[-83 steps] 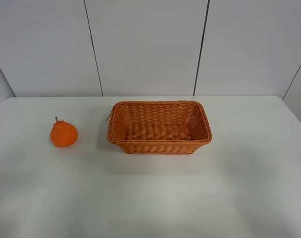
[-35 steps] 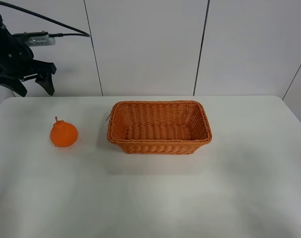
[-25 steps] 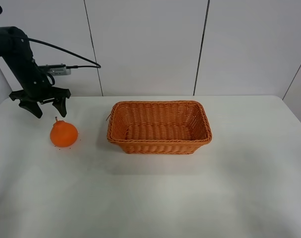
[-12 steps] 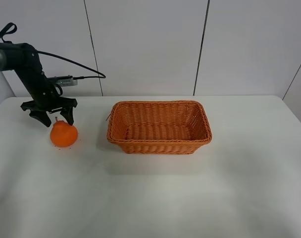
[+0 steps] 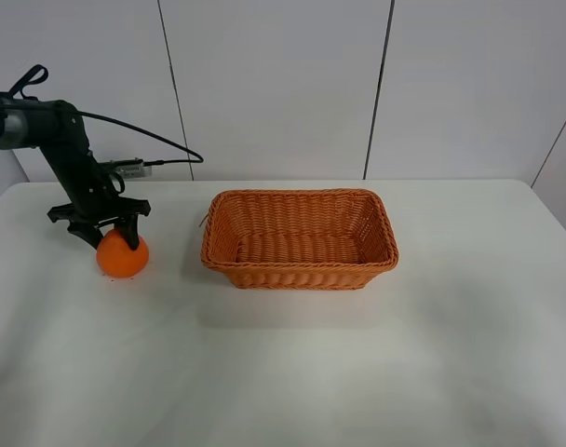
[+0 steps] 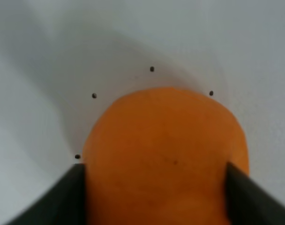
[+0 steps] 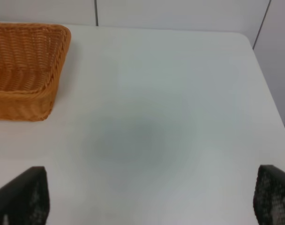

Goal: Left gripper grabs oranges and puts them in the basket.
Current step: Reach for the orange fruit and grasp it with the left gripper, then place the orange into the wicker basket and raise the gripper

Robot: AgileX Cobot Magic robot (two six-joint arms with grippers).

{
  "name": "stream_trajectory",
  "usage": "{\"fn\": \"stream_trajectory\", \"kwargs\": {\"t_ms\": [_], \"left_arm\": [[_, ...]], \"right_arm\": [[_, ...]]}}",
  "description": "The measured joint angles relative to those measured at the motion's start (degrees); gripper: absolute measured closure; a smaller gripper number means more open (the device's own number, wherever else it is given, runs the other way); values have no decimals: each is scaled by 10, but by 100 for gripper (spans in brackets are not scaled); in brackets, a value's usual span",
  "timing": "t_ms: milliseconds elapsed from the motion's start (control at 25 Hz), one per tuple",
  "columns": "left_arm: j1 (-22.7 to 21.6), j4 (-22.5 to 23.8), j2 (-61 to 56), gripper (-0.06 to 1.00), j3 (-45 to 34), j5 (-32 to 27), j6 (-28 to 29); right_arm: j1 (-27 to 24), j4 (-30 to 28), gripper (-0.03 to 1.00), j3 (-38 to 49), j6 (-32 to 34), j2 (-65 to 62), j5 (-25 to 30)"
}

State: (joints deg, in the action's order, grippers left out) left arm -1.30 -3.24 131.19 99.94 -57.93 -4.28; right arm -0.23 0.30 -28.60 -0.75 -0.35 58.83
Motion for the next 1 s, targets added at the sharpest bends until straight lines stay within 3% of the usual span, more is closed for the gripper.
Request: {"fn": "stream_trajectory", "kwargs": {"t_ms": [120,160,560,760,1000], "left_arm": [[0,0,0,67,0,-3,0],[0,0,0,73,2,-3,0],[0,2,-32,74,111,-98,2],[1,2,-69,74,179,-101,17],[25,6,-78,74,187,-102,24]], "right_arm": [[0,0,27,0,0,0,0],[0,0,27,0,0,0,0],[0,0,27,0,0,0,0],[0,0,27,0,0,0,0],[0,0,27,0,0,0,0]]}}
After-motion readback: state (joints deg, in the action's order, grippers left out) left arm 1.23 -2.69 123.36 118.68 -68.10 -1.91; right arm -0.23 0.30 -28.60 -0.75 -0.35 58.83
